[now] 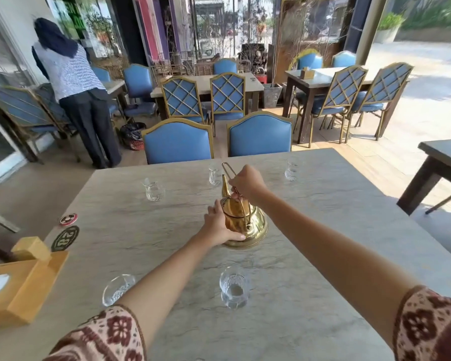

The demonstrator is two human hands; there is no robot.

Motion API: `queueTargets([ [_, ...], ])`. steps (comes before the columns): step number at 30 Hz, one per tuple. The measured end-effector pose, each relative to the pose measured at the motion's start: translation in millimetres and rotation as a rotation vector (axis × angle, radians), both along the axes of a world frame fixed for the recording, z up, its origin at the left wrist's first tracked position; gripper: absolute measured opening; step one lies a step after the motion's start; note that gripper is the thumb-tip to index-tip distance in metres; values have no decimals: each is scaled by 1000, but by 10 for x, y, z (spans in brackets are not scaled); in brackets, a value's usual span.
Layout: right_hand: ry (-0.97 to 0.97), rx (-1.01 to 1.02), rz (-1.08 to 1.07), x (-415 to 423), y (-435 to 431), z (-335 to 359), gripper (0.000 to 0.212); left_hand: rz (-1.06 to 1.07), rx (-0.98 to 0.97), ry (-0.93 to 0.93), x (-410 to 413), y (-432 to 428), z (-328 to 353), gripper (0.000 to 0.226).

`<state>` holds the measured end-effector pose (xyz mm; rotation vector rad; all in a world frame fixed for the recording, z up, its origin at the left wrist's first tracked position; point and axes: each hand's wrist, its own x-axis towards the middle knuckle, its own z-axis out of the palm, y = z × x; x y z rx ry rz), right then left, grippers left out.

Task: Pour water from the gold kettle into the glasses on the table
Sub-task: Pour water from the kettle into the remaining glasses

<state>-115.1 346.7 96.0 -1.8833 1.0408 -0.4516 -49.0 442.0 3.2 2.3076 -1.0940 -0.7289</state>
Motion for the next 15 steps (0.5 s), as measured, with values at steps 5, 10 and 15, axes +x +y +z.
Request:
queueTargets([
  [5, 26, -7, -59, 303, 48, -341, 16, -22, -4, -12, 322, 1, -286, 146],
  [10, 26, -10, -103, 476, 35, -542, 17, -63, -55, -56, 519, 11, -495, 145],
  [15, 23, -36, -143, 632, -42, -709, 19, -109, -41, -48, 688, -106, -633, 142],
])
